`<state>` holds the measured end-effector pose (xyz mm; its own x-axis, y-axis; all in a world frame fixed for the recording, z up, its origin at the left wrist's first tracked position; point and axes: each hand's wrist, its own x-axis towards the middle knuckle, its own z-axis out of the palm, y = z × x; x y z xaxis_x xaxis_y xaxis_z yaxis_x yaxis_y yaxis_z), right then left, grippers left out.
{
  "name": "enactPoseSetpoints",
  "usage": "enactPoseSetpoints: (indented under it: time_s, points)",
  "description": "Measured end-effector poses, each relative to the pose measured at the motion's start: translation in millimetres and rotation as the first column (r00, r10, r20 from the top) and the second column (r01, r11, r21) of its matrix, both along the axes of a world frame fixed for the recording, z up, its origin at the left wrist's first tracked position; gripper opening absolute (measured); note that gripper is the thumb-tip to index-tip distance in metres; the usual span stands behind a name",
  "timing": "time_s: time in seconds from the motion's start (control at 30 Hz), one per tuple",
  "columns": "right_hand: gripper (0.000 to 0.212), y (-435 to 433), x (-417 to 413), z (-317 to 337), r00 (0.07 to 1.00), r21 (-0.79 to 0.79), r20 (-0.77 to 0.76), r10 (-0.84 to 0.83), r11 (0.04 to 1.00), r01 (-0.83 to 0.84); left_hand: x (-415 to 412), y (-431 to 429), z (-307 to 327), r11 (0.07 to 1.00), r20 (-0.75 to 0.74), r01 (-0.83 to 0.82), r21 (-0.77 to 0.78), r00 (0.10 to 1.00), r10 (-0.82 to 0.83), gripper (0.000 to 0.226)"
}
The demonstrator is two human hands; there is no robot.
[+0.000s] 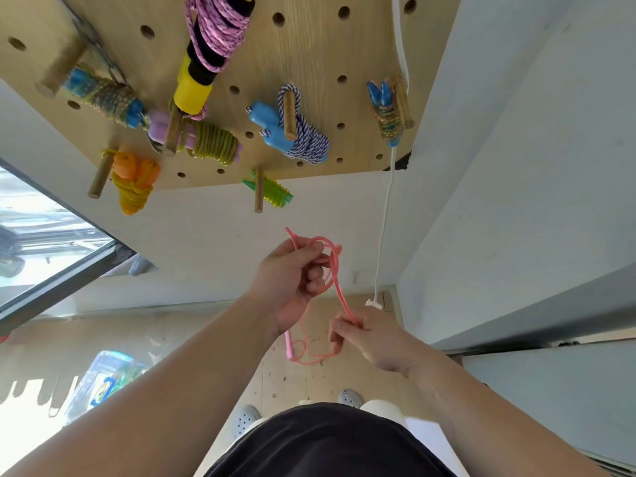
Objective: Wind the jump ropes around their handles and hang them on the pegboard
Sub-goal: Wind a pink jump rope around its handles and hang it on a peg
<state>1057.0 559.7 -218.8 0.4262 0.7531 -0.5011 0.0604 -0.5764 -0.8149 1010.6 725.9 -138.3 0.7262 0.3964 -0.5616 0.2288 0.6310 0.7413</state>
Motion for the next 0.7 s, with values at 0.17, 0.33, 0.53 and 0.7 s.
enactPoseSetpoints:
  time_s: [0.17,0.33,0.53,0.7]
  points:
    - [0.022,-19,12,15,0.96,0.161,-0.176,-0.217,0.956,0.245,-16,25,-15,0.911,-0.164,0.104,0.399,0.986,-0.041,0.009]
    - [0.036,2,13,52,0.976,0.176,0.125,-0.179,0.972,0.156,-32,19,-23,0.869,-0.203,0.193,0.456,0.973,-0.109,0.014]
    - [0.042,17,6,59,0.801,0.006,0.57,-0.183,0.976,0.218,-33,14,-22,0.927,-0.174,-0.046,0.373,0.978,0.118,0.009]
    - [0.021,7,11,68,0.716,-0.06,0.684,-0.136,0.969,0.241,-38,17,-23,0.904,-0.204,0.042,0.426,0.978,0.05,0.009]
